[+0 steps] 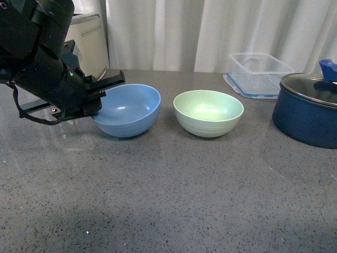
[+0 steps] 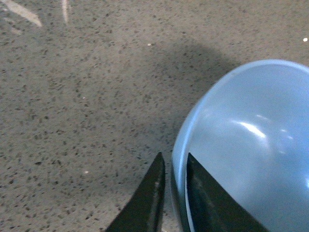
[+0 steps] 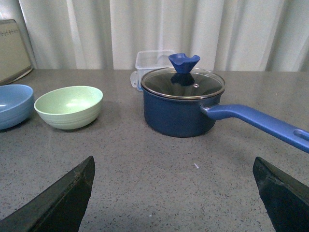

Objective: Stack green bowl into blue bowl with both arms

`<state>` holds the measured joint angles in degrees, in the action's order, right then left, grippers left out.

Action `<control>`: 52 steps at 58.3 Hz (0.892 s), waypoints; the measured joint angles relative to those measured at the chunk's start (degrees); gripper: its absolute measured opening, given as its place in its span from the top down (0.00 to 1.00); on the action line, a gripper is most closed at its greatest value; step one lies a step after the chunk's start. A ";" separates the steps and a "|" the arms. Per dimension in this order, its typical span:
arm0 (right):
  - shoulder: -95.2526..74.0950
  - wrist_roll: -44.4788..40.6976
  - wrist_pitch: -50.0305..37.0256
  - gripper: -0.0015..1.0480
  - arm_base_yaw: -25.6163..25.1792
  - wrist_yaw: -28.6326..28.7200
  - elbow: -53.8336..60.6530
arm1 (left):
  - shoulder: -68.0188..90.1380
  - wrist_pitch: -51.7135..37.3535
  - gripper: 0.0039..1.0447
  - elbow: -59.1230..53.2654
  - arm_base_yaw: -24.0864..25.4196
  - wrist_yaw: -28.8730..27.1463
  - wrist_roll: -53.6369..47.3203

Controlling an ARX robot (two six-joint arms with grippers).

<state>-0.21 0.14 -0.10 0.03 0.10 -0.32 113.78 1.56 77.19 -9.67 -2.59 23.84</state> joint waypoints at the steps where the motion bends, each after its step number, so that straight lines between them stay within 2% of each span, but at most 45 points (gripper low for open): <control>1: 0.00 0.00 0.00 0.10 0.00 -0.02 0.00 | -0.02 -0.20 0.83 0.00 0.00 0.11 0.07; 14: 0.00 0.00 0.00 0.10 0.00 -0.02 0.00 | -4.26 -7.52 0.51 -4.09 -0.04 3.26 -0.39; 20: 0.00 0.00 0.00 0.10 0.00 -0.02 0.00 | -10.91 -15.91 0.35 -9.70 -0.04 2.69 -1.99; 26: 0.00 0.00 0.00 0.10 0.00 -0.02 0.00 | -20.02 -28.83 0.20 -17.16 -0.04 0.42 -5.09; 31: 0.00 0.00 0.00 0.10 0.00 0.02 0.00 | -25.33 -37.48 0.33 -21.99 0.13 -5.44 -13.25; 42: 0.00 0.00 0.00 0.10 0.00 -0.02 0.00 | -31.54 -44.81 0.64 -37.94 2.12 -4.68 -21.33; 50: 0.00 0.00 0.00 0.10 0.00 0.00 0.00 | -38.82 -48.89 0.97 -49.88 4.07 -2.97 -22.75; 52: 0.00 0.00 0.00 0.10 0.00 -0.02 0.00 | -40.94 -49.59 0.97 -52.15 4.46 -2.56 -22.97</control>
<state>-0.21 0.14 -0.10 0.03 0.08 -0.32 72.84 -48.03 25.04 -5.21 -5.15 0.86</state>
